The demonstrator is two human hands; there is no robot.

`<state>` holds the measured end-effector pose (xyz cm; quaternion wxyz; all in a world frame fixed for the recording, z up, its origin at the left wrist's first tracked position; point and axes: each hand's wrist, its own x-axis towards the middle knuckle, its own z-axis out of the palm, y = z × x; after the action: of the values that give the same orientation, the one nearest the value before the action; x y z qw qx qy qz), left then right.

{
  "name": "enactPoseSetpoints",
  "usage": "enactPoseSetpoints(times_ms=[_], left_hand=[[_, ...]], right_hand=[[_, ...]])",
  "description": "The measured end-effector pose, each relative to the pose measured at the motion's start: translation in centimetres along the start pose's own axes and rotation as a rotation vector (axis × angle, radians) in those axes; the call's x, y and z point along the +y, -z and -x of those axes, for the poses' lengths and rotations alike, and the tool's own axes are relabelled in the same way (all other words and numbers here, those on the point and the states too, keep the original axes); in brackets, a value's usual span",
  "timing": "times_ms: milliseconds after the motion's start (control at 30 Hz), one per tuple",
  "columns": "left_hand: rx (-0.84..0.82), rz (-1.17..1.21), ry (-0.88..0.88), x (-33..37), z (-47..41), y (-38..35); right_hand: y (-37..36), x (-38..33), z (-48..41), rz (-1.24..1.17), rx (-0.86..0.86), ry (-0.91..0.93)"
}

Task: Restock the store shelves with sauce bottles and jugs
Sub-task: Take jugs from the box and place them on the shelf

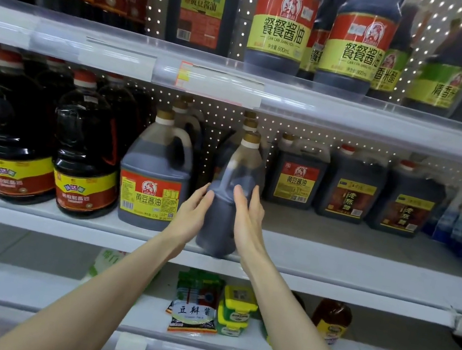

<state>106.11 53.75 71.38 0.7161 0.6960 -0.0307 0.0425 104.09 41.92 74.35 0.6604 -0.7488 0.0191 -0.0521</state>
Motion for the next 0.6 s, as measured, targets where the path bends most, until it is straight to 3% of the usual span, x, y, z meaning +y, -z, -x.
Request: enactPoseSetpoints(times_ms=[333,600], left_hand=[[0.003,-0.037,-0.058,-0.4,3.1,-2.0],[0.029,-0.080,-0.072,0.0,2.5,-0.6]], right_hand=[[1.3,-0.8,-1.4,-0.041,-0.048,-0.025],[0.2,-0.3,-1.9,0.063,0.177,0.096]])
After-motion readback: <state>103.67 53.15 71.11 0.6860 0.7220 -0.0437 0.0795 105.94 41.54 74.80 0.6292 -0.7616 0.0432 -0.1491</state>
